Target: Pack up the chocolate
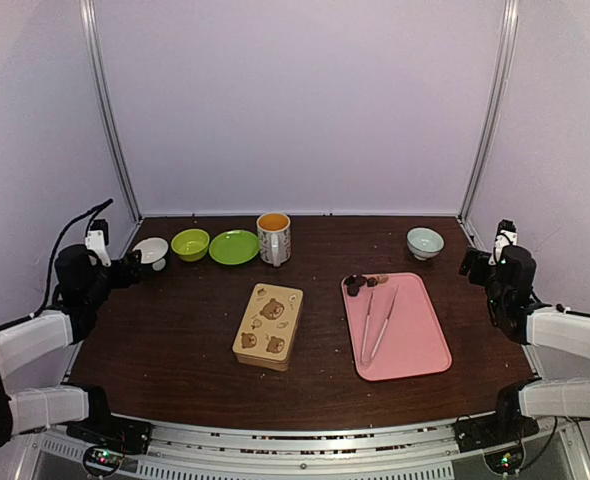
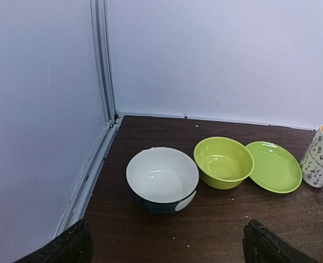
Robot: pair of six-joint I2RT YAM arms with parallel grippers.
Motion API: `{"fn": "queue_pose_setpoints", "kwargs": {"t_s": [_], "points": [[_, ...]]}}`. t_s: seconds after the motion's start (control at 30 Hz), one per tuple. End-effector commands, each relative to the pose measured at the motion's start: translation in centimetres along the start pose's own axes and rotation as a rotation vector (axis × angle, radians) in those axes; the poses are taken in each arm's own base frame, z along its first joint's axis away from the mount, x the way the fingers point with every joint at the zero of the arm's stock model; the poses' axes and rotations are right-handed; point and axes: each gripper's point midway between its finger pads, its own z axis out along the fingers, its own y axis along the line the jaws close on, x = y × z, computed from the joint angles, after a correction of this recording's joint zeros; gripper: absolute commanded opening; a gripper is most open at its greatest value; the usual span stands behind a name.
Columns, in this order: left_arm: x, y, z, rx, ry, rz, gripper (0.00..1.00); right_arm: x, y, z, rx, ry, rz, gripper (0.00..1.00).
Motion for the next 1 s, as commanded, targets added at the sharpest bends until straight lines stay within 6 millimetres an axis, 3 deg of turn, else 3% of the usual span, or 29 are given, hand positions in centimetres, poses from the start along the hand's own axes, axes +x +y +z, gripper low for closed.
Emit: {"fn": "queue_pose_setpoints", "kwargs": {"t_s": [0.0, 0.17, 0.33, 0.47, 0.73, 0.97], "points": [[-2.4, -0.1, -0.6, 0.003, -0.095, -0.005, 0.98, 0.0, 0.0, -0.1, -0.002, -0.010, -0.004, 1.00], [-1.8, 2.1, -0.7, -0.119, -0.085, -0.171, 0.98, -1.1, -0.7, -0.7, 0.032, -0.007, 0.047, 1.00], [-1.3, 0.5, -0.3, -0.030, -0.030, -0.262, 0.98, -3.9, 1.0, -2.2, -0.084, -0.038, 0.142, 1.00], [-1.1, 0.6, -0.9, -0.041, -0.003, -0.326, 0.98, -4.7, 0.3, -3.5, -0.077, -0.061, 0.185, 1.00], [0.0, 0.5, -1.9, -0.062, 0.120, -0.434, 0.98, -2.7, 0.6, -3.7, -0.079, 0.079, 0.309, 1.00], [0.4, -2.4, -2.5, 0.084, 0.238, -0.415, 0.98, 0.2, 0.7, -3.1, -0.083, 0.128, 0.318, 1.00]]}}
